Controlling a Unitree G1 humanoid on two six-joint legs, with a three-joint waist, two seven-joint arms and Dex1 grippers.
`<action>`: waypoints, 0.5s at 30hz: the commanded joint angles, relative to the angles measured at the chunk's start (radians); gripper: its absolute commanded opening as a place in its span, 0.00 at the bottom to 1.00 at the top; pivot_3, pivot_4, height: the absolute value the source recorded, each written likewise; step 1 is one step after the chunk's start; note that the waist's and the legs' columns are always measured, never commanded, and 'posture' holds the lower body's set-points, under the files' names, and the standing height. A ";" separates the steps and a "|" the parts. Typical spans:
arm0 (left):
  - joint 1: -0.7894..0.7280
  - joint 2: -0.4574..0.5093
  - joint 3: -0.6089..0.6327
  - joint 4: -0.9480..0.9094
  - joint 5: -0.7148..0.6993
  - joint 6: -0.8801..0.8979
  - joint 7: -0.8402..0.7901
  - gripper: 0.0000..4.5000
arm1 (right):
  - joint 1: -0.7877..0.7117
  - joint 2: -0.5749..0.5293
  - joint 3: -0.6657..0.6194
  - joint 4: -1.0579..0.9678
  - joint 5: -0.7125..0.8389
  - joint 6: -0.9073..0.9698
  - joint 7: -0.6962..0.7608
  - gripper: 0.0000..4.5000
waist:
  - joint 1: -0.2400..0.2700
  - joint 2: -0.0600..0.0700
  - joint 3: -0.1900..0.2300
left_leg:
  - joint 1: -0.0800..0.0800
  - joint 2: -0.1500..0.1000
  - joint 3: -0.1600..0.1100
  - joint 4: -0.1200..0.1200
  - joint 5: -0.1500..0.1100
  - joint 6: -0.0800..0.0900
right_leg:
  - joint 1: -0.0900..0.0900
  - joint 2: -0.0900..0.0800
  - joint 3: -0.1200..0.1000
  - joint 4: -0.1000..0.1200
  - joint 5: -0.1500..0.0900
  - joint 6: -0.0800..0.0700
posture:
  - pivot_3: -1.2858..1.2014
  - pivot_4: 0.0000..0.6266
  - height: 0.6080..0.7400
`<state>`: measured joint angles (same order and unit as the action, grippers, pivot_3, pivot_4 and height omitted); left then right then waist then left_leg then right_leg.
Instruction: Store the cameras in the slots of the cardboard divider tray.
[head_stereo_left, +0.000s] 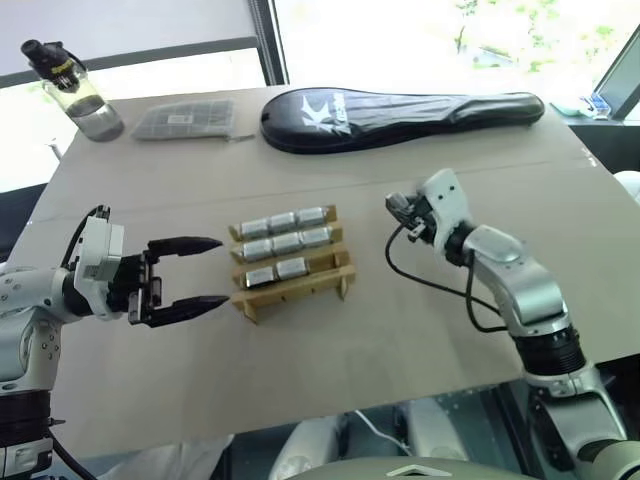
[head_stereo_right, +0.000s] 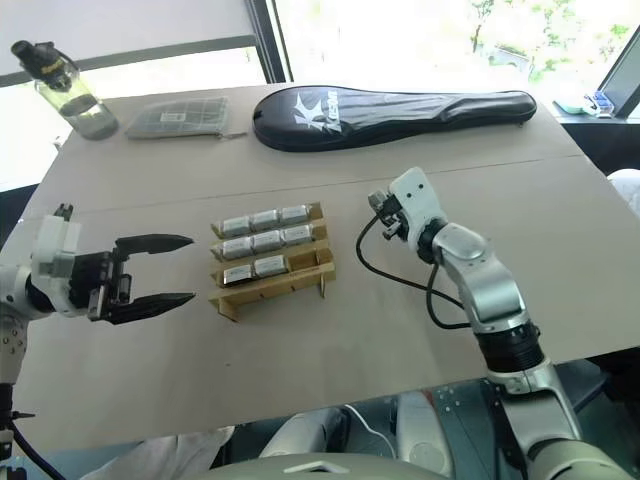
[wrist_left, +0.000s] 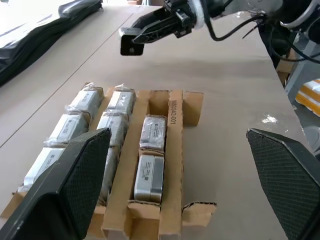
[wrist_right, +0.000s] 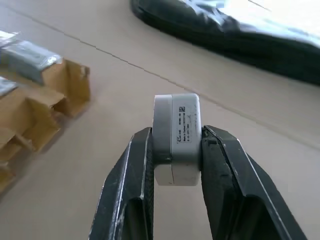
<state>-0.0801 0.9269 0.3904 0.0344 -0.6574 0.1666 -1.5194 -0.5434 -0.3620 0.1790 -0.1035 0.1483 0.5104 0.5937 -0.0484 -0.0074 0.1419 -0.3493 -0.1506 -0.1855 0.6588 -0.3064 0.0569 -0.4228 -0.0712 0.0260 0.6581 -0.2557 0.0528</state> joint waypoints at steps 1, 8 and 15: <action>-0.012 0.005 0.021 -0.012 -0.008 -0.005 0.004 1.00 | -0.111 -0.065 0.057 0.070 0.078 -0.211 0.353 0.17 | -0.005 0.000 0.000 | 0.000 0.000 0.001 0.000 0.000 0.000 | 0.000 0.000 0.000 0.000 0.000 0.000 | 0.52 0.24 1.00; -0.014 0.001 0.025 -0.009 -0.010 -0.007 0.007 1.00 | -0.248 -0.031 0.132 0.243 0.142 -0.409 0.718 0.17 | -0.007 -0.001 0.000 | 0.000 0.000 0.000 0.000 0.000 0.000 | 0.000 0.000 0.000 -0.002 0.000 0.000 | 0.52 0.24 1.00; -0.015 0.011 0.032 -0.018 -0.017 0.006 0.010 1.00 | -0.375 0.081 0.199 0.502 0.064 -0.618 0.847 0.17 | -0.007 0.000 0.000 | 0.000 0.000 0.000 0.001 0.000 0.000 | 0.000 0.000 0.000 -0.002 0.000 0.000 | 0.52 0.24 1.00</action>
<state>-0.0891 0.9256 0.3912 0.0334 -0.6598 0.1708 -1.5103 -0.8900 -0.2897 0.3812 0.3716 0.2279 -0.0468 1.4184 -0.0552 -0.0077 0.1419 -0.3494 -0.1501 -0.1859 0.6597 -0.3067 0.0574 -0.4228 -0.0714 0.0251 0.6566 -0.2557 0.0527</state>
